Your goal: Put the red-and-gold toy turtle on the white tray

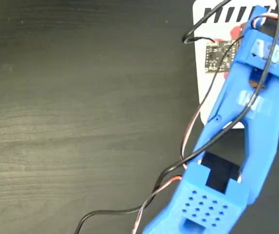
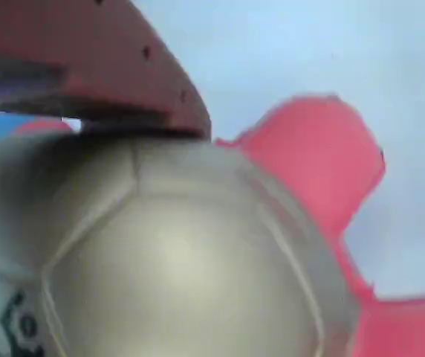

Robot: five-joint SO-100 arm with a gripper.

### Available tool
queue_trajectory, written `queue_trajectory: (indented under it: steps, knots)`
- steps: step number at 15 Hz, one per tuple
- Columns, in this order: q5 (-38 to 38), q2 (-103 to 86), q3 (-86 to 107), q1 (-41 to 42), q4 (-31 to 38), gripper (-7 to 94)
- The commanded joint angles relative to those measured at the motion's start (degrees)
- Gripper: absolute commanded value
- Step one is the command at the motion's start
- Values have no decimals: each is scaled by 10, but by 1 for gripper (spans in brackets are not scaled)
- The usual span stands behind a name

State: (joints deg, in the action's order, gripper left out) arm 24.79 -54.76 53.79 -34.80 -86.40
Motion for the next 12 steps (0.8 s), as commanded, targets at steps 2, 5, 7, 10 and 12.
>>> queue_trajectory:
  steps: [2, 5, 7, 10, 12]
  knots:
    - [18, -25, 4, -12, -3, 61]
    - [20, -27, 8, -12, -3, 61]
    - [18, -31, 11, -11, -3, 60]
    - [-66, -82, 41, -7, 89, 0]
    - [-126, -145, 88, -1, 139, 0]
